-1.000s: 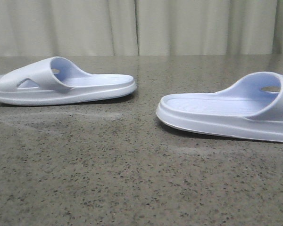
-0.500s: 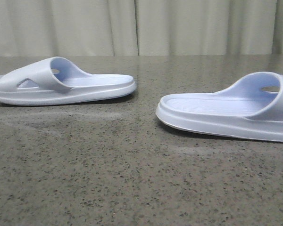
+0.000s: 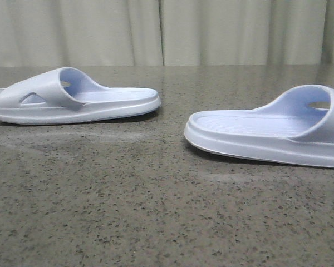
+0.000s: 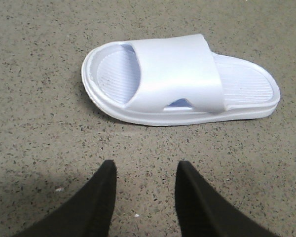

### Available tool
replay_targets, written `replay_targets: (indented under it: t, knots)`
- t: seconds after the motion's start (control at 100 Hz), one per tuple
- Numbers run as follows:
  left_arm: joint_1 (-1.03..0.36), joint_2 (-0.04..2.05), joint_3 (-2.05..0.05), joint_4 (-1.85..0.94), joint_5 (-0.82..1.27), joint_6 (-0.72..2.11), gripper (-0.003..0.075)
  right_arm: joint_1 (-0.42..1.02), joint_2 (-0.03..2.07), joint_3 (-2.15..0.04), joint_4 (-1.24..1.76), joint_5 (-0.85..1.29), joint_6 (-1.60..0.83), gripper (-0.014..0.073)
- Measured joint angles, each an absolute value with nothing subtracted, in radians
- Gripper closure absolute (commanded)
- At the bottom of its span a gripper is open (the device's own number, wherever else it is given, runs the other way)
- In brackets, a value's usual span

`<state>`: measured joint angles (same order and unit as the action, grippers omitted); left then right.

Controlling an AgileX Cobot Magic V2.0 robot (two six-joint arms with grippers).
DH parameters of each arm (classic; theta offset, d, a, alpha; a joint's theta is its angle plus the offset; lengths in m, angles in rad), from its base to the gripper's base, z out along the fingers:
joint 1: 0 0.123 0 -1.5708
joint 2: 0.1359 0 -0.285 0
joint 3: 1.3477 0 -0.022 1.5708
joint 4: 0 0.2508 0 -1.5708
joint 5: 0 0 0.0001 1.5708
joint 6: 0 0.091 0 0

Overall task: Insert blue slippers together front up
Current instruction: 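Close each gripper on the heel rim of its slipper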

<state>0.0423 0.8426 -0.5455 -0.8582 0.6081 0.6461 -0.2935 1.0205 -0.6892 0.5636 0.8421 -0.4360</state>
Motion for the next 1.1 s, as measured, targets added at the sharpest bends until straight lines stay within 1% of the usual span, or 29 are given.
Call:
replay_targets:
  t: [0.25, 0.59, 0.66, 0.71, 0.73, 0.78, 0.83, 0.86, 1.1]
  knots:
    - [0.042, 0.843, -0.546, -0.858, 0.608, 0.648, 0.0470, -0.322, 1.103, -0.689, 0.608, 0.872, -0.501, 0.0384]
    - [0.042, 0.843, -0.546, -0.861, 0.609, 0.648, 0.0470, -0.363, 1.207, -0.695, 0.757, 0.928, -0.637, 0.0384]
    - [0.042, 0.843, -0.546, -0.861, 0.609, 0.648, 0.0470, -0.366, 1.222, -0.695, 0.777, 0.936, -0.657, 0.0396]
    - [0.042, 0.843, -0.546, -0.861, 0.609, 0.648, 0.0470, -0.366, 1.224, -0.695, 0.782, 0.943, -0.670, 0.0432]
    - [0.042, 0.843, -0.546, -0.861, 0.609, 0.648, 0.0470, -0.366, 1.224, -0.695, 0.783, 0.945, -0.673, 0.0459]
    - [0.042, 0.843, -0.546, -0.861, 0.609, 0.648, 0.0470, -0.366, 1.224, -0.695, 0.788, 0.950, -0.678, 0.0544]
    - [0.042, 0.843, -0.546, -0.863, 0.609, 0.648, 0.0470, -0.366, 1.224, -0.695, 0.791, 0.953, -0.679, 0.0662]
    - [0.042, 0.843, -0.546, -0.867, 0.609, 0.648, 0.0470, -0.366, 1.224, -0.695, 0.793, 0.955, -0.679, 0.0699]
    - [0.042, 0.894, -0.546, -0.915, 0.609, 0.662, 0.0470, -0.366, 1.224, -0.697, 0.807, 0.958, -0.680, 0.0697]
